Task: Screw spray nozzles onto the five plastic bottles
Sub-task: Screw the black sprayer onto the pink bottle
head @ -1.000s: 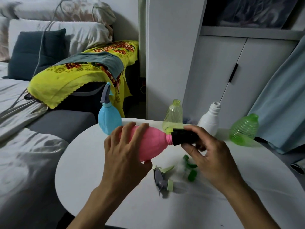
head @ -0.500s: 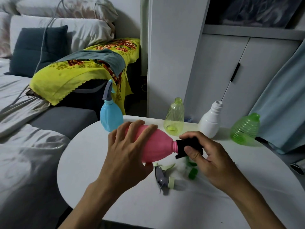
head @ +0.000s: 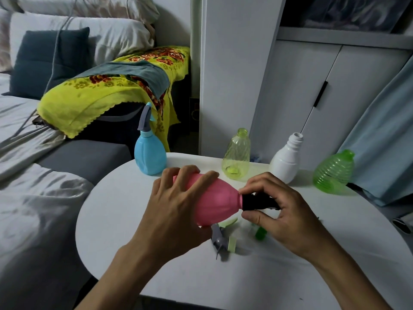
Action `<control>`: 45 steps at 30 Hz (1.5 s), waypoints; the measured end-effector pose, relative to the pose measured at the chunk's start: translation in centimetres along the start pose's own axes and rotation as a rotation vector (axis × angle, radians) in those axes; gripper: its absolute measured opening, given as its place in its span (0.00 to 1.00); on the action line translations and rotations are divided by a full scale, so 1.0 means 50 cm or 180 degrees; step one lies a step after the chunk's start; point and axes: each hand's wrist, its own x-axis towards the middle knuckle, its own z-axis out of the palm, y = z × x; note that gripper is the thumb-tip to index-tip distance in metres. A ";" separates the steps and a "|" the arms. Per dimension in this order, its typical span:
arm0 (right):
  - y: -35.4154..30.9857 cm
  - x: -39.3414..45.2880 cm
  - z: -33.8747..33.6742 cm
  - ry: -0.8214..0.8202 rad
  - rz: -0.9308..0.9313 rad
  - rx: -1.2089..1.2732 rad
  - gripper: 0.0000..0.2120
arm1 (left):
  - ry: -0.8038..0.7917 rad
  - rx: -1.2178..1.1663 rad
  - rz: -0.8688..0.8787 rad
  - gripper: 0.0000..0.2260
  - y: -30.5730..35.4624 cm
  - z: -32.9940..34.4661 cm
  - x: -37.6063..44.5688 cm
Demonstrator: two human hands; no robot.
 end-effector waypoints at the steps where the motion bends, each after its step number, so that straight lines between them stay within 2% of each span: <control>1: 0.000 0.000 0.000 0.0014 0.0014 -0.0012 0.14 | -0.0002 -0.0018 -0.0016 0.43 0.001 0.000 -0.001; 14: 0.008 -0.005 0.009 0.0473 0.0455 0.0458 0.21 | 0.0184 0.0166 -0.0034 0.43 0.014 -0.001 0.000; 18: 0.004 -0.006 0.011 0.0584 0.0617 0.0865 0.21 | 0.0351 0.0209 0.0049 0.43 0.017 0.002 0.001; 21: 0.000 -0.003 0.014 0.0661 0.0696 0.1034 0.17 | 0.0270 0.0134 -0.0046 0.44 0.018 0.002 0.003; 24: -0.006 0.001 0.002 0.0616 0.0939 0.1535 0.14 | 0.0063 -0.0286 -0.0235 0.43 0.017 0.003 0.002; 30: 0.001 -0.004 -0.022 0.0388 0.0886 0.2521 0.24 | -0.0392 -0.1621 -0.0730 0.41 0.005 0.014 0.007; 33: -0.009 0.003 -0.002 0.0461 0.0667 0.2683 0.20 | -0.0753 -0.2364 -0.1007 0.40 0.018 0.024 0.008; 34: -0.013 0.006 0.006 0.0579 0.0623 0.2724 0.21 | -0.0854 -0.2609 -0.1069 0.41 0.026 0.027 0.007; 36: -0.013 0.011 0.019 0.0766 0.0630 0.2807 0.30 | -0.0965 -0.2995 -0.1138 0.40 0.038 0.034 0.004; 42: -0.012 0.027 0.039 0.0981 0.0769 0.3067 0.29 | -0.0936 -0.3362 -0.1229 0.36 0.050 0.038 0.003; 45: -0.012 0.026 0.046 0.1021 0.0853 0.3006 0.23 | -0.0848 -0.3330 -0.1200 0.35 0.059 0.040 0.002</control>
